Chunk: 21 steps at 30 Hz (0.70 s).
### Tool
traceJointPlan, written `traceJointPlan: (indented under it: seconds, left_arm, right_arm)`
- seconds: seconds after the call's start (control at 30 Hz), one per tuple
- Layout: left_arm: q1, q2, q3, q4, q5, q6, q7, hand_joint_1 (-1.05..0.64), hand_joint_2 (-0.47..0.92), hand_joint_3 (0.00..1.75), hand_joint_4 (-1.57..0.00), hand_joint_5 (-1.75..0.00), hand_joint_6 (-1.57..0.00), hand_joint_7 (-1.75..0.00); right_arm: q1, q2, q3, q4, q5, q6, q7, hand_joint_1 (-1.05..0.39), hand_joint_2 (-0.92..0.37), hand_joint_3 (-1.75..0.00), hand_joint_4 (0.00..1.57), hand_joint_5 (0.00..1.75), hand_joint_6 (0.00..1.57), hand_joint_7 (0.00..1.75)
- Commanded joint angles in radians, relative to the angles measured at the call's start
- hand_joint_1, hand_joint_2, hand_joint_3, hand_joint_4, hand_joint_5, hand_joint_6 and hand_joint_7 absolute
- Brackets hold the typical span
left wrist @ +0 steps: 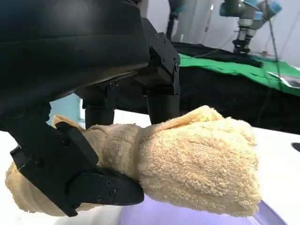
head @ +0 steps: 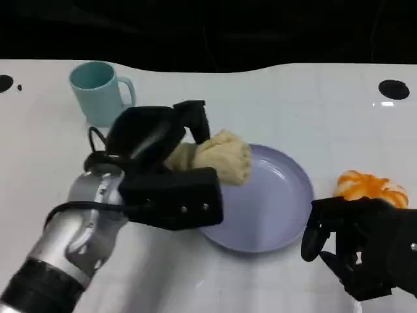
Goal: Grasp the towel on the left side of the plate with the left hand and place it into the plate.
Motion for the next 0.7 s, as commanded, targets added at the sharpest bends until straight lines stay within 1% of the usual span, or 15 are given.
traceJointPlan:
  seconds: [0.03,0.17,0.2,0.27,0.3,0.37,0.4,0.43,0.47,0.5,0.53,0.57,0.63,0.67,0.7]
  left_arm:
    - [-0.033,-0.051,-0.050,-0.002,0.049,0.013,-0.006,-0.19,0.44,1.07,-0.90,-1.75,-0.60,-1.75]
    - [-0.053,-0.100,-0.092,0.023,0.087,0.030,-0.010,-0.20,0.43,1.06,-0.89,-1.75,-0.62,-1.75]
    - [-0.058,-0.110,-0.102,0.032,0.099,0.039,-0.012,-0.20,0.43,1.02,-0.89,-1.75,-0.62,-1.75]
    - [-0.076,-0.132,-0.120,0.063,0.116,0.057,-0.022,-0.22,0.51,0.87,-0.88,-1.75,-0.62,-1.66]
    - [-0.083,-0.139,-0.126,0.075,0.120,0.062,-0.028,-0.24,0.59,0.75,-0.86,-1.75,-0.66,-1.49]
    - [-0.093,-0.150,-0.135,0.094,0.120,0.073,-0.047,-0.27,0.75,0.46,-0.84,-1.75,-0.77,-1.06]
    - [-0.096,-0.152,-0.137,0.097,0.119,0.075,-0.052,-0.28,0.80,0.39,-0.83,-1.75,-0.81,-0.94]
    - [-0.100,-0.156,-0.139,0.102,0.110,0.082,-0.082,-0.28,0.82,0.35,-0.83,-1.75,-0.83,-0.88]
    - [-0.104,-0.156,-0.141,0.104,0.105,0.087,-0.109,-0.27,0.87,0.24,-0.69,-1.59,-0.81,-0.61]
    - [-0.108,-0.153,-0.147,0.103,0.103,0.091,-0.141,-0.27,0.90,0.18,-0.62,-1.48,-0.81,-0.43]
    - [-0.112,-0.148,-0.153,0.099,0.105,0.098,-0.171,-0.29,0.91,0.13,-0.50,-1.31,-0.72,-0.26]
    - [-0.114,-0.142,-0.160,0.090,0.113,0.108,-0.198,-0.30,0.92,0.12,-0.45,-1.20,-0.67,-0.18]
    - [-0.111,-0.137,-0.167,0.073,0.124,0.121,-0.224,-0.39,0.92,0.10,-0.26,-0.80,-0.50,-0.04]
    - [-0.108,-0.136,-0.168,0.067,0.128,0.125,-0.229,-0.43,0.92,0.09,-0.19,-0.72,-0.44,-0.02]
    - [-0.104,-0.134,-0.169,0.060,0.132,0.125,-0.228,-0.45,0.92,0.09,-0.14,-0.67,-0.40,-0.01]
  right_arm:
    - [-0.003,-0.016,0.006,-0.012,-0.007,0.005,0.001,-0.01,-0.57,-1.07,0.71,1.74,0.69,1.41]
    - [-0.003,-0.015,0.013,-0.015,-0.008,0.003,-0.001,-0.01,-0.57,-1.07,0.71,1.75,0.69,1.41]
    - [-0.003,-0.015,0.015,-0.015,-0.009,0.002,-0.002,-0.01,-0.57,-1.07,0.72,1.75,0.69,1.41]
    - [-0.004,-0.014,0.019,-0.020,-0.012,0.010,-0.003,-0.02,-0.57,-1.07,0.72,1.75,0.69,1.41]
    - [-0.005,-0.013,0.022,-0.022,-0.014,0.015,-0.004,-0.02,-0.57,-1.07,0.73,1.75,0.70,1.41]
    - [-0.008,-0.011,0.025,-0.026,-0.016,0.025,-0.003,-0.02,-0.58,-1.06,0.73,1.75,0.70,1.41]
    - [-0.008,-0.011,0.026,-0.028,-0.017,0.028,-0.003,-0.02,-0.58,-1.06,0.73,1.75,0.70,1.41]
    - [-0.009,-0.011,0.027,-0.029,-0.019,0.029,-0.002,-0.02,-0.58,-1.06,0.73,1.75,0.70,1.41]
    - [-0.008,-0.011,0.028,-0.030,-0.020,0.028,-0.002,-0.02,-0.58,-1.06,0.73,1.75,0.69,1.41]
    - [-0.008,-0.010,0.027,-0.031,-0.018,0.027,-0.001,-0.02,-0.59,-1.05,0.73,1.75,0.69,1.41]
    - [-0.007,-0.009,0.026,-0.032,-0.016,0.029,-0.001,-0.02,-0.59,-1.05,0.73,1.75,0.69,1.41]
    - [-0.007,-0.008,0.026,-0.033,-0.016,0.034,-0.001,-0.02,-0.59,-1.05,0.73,1.75,0.69,1.41]
    - [-0.008,-0.008,0.026,-0.035,-0.016,0.040,-0.001,-0.02,-0.59,-1.04,0.72,1.75,0.69,1.41]
    - [-0.009,-0.008,0.025,-0.036,-0.016,0.042,-0.001,-0.02,-0.59,-1.04,0.72,1.75,0.69,1.41]
    - [-0.009,-0.008,0.025,-0.036,-0.017,0.043,-0.002,-0.02,-0.59,-1.04,0.72,1.75,0.69,1.41]
